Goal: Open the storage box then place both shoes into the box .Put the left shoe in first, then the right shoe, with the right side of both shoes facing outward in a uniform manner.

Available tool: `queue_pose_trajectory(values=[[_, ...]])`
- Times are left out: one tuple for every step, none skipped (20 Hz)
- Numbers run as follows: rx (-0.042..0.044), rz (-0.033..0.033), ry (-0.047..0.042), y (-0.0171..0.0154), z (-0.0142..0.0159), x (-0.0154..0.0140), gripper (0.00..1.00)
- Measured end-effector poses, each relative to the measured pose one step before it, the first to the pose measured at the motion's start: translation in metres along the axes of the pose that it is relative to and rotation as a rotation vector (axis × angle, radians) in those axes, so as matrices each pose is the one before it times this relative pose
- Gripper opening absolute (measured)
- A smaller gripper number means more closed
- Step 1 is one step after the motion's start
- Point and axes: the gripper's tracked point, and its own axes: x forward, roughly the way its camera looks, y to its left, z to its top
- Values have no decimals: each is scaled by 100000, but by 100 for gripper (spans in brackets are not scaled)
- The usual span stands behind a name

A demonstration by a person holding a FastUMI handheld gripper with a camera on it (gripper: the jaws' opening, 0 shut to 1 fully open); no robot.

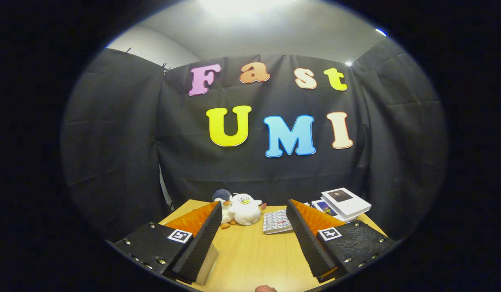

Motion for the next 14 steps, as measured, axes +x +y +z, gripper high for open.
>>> queue_pose_trajectory(values=[[-722,-1053,-974,-599,107,-153,98],[-571,-1140,-864,-592,220,-98,98],[-212,-907,-1157,-492,294,-111,97],[-44,-743,-824,-452,274,-126,98],[253,-785,-839,-437,79,46,98],[324,-798,-879,-459,195,-119,98],[326,-354,-945,-412,140,60,98],[-218,-290,-697,-334,144,8,98],[-539,-929,15,-530,-42,-34,98],[-206,-898,346,-582,-241,50,98],[230,-384,236,-269,-96,123,98],[427,-544,-38,-357,-58,1,98],[185,-311,-198,-340,110,78,98],[-43,-315,-157,-789,298,559,98]])
